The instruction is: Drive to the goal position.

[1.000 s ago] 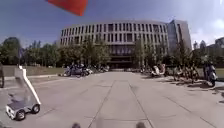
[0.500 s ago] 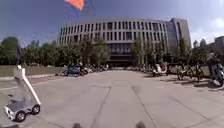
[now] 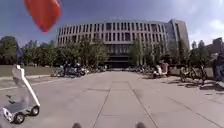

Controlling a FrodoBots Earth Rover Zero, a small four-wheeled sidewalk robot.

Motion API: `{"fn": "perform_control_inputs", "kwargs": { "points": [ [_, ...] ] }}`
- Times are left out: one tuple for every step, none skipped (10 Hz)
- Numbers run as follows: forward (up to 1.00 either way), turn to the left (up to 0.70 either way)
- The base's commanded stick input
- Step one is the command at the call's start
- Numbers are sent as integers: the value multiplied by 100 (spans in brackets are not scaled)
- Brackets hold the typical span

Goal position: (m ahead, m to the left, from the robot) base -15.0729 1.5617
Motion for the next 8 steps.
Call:
{"fn": "perform_control_inputs", "kwargs": {
  "points": [
    [70,-6],
    [70,-6],
    [70,-6],
    [70,-6],
    [70,-6],
    [70,-6],
    [70,-6],
    [70,-6]
  ]
}}
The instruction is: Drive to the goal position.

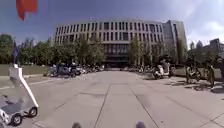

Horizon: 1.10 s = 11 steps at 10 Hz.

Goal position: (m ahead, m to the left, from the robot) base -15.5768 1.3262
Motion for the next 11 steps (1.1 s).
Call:
{"fn": "perform_control_inputs", "kwargs": {
  "points": [
    [70,-6],
    [70,-6],
    [70,-6],
    [70,-6],
    [70,-6],
    [70,-6],
    [70,-6],
    [70,-6],
    [44,-4],
    [0,11],
    [0,69]
  ]
}}
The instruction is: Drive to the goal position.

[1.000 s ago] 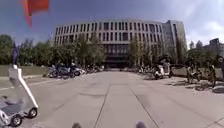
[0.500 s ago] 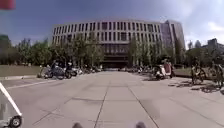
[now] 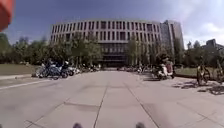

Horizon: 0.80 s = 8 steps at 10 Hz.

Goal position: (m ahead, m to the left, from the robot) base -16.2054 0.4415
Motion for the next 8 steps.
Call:
{"fn": "perform_control_inputs", "kwargs": {
  "points": [
    [0,70],
    [0,70],
    [0,70],
    [0,70],
    [0,70],
    [0,70],
    [0,70],
    [0,70]
  ]
}}
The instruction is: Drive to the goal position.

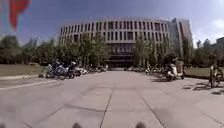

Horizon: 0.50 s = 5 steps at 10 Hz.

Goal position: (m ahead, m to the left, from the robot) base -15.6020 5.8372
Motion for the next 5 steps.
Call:
{"fn": "perform_control_inputs", "kwargs": {
  "points": [
    [0,70],
    [0,70],
    [0,70],
    [0,70],
    [0,70]
  ]
}}
